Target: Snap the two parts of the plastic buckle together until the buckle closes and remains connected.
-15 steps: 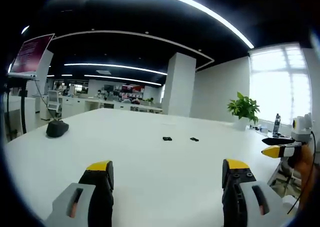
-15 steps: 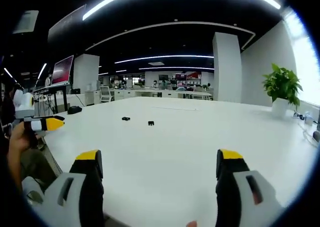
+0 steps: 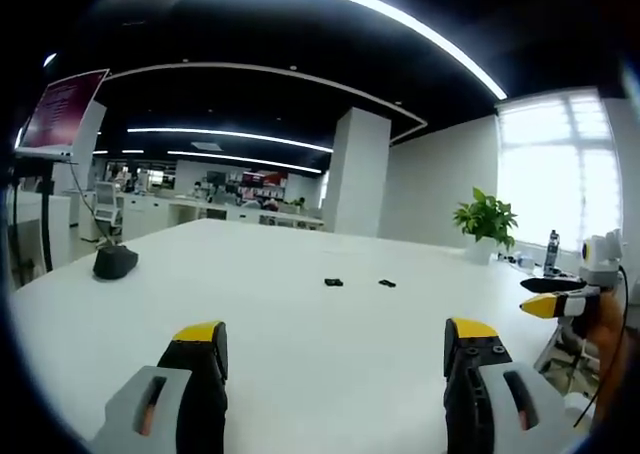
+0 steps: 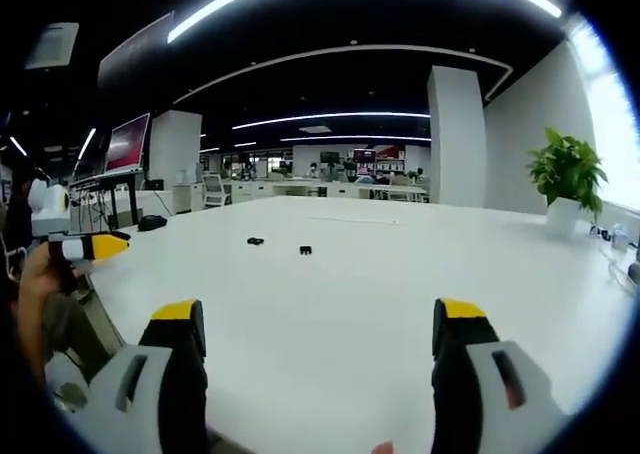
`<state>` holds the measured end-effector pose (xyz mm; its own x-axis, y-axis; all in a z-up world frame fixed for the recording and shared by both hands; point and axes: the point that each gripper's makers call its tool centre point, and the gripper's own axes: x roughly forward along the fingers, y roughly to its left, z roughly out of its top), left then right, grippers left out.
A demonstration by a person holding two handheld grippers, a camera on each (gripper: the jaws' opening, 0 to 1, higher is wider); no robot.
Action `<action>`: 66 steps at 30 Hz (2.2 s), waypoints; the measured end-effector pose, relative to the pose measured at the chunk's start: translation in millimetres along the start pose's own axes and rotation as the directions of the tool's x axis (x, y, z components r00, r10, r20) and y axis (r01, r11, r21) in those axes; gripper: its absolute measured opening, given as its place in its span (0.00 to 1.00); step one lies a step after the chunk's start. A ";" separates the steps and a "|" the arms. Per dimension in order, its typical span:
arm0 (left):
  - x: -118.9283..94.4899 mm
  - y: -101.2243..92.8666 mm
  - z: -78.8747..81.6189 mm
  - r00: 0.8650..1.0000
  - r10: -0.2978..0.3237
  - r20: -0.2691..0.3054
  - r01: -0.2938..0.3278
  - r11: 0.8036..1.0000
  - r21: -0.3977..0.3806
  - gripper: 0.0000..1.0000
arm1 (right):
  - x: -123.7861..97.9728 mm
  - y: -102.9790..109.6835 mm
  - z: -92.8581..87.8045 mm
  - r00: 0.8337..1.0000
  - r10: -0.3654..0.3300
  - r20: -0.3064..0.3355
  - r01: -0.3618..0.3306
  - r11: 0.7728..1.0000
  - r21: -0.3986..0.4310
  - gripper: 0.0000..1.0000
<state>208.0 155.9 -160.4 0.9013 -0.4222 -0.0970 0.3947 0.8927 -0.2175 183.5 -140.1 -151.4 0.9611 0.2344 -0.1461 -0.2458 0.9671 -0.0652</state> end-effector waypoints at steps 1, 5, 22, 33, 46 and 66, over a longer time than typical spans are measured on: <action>0.5 1.2 2.0 1.000 0.001 0.004 -0.001 1.000 -0.001 0.91 | 0.8 -0.9 2.2 1.000 0.002 0.004 -0.002 1.000 0.003 0.94; 5.2 9.5 5.4 1.000 0.009 0.011 -0.009 1.000 -0.020 0.91 | 4.9 -6.8 7.2 1.000 0.005 0.015 -0.005 1.000 0.017 0.94; 47.6 8.0 18.6 0.997 -0.060 -0.039 0.059 0.998 -0.020 0.89 | 53.2 -21.0 26.3 0.992 0.122 0.013 -0.122 0.992 0.030 0.93; 81.6 5.8 34.0 0.986 -0.153 -0.074 0.155 0.988 0.021 0.89 | 80.3 -26.7 46.1 0.983 0.184 0.015 -0.184 0.983 -0.013 0.93; 102.8 16.3 49.6 0.971 -0.218 -0.097 0.223 0.974 0.044 0.89 | 104.4 -15.6 50.3 0.955 0.294 -0.032 -0.295 0.953 -0.070 0.94; 109.8 23.8 50.4 0.956 -0.277 -0.100 0.280 0.960 0.018 0.89 | 122.0 13.4 69.6 0.892 0.452 -0.004 -0.451 0.889 -0.084 0.94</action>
<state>325.3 138.8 -127.2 0.7343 -0.6663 -0.1297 0.6343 0.7415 -0.2185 306.2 -91.6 -101.4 0.7454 0.6461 -0.1639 -0.6625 0.7453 -0.0750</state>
